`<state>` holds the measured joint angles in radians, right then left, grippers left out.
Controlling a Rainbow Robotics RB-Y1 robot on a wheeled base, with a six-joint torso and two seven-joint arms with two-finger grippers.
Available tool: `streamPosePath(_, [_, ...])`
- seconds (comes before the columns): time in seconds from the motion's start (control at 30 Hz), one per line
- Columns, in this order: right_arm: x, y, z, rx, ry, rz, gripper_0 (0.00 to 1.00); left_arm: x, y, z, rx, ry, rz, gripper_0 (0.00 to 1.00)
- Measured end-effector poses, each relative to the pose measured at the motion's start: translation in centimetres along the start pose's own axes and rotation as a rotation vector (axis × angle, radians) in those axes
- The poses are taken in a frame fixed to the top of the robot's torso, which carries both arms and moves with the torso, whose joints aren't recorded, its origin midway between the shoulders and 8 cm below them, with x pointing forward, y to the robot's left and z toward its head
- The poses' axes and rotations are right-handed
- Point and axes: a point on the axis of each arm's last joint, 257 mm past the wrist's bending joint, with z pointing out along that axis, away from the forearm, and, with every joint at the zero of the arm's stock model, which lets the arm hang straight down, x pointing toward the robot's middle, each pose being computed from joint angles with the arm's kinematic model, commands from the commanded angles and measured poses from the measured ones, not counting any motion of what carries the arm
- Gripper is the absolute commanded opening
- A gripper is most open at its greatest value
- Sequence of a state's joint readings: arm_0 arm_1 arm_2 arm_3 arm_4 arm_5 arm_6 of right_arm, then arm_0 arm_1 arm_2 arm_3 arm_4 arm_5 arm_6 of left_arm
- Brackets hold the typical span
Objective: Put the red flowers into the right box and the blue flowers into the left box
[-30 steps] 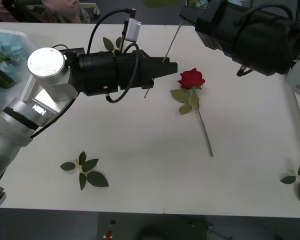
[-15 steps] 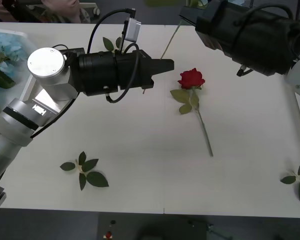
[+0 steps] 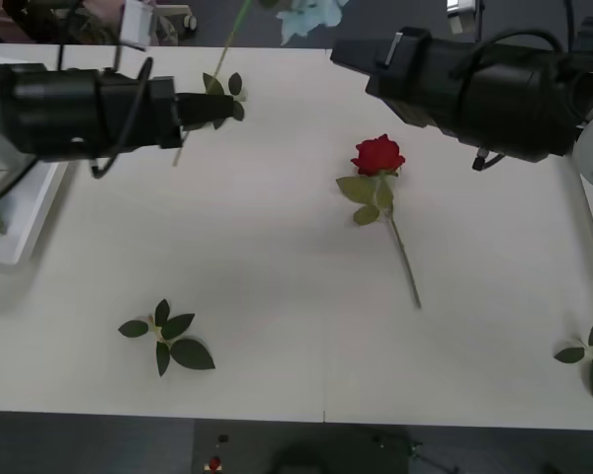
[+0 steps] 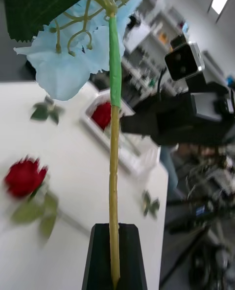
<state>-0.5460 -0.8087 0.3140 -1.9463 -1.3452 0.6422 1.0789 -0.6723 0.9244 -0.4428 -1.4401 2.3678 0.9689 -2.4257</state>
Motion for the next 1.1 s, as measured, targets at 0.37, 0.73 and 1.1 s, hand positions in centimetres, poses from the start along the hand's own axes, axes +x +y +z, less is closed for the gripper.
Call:
streamPosePath(0.37, [7.2, -10.4, -6.6, 0.58, 0.427, 0.067, 1.0, 4.3, 9.1, -38.4, -0.732, 0.598, -0.039, 0.0])
streamPosePath(0.73, [6.3, -16.9, -6.0, 0.907, 0.351, -0.039, 1.0, 7.9, 13.9, -53.0, -1.07, 0.966, 0.18, 0.08])
streamPosePath(1.1, [10.5, -25.5, -2.2, 1.011, 0.469, -0.272, 1.0, 12.0, 15.3, -52.6, -1.06, 1.033, 0.232, 0.84])
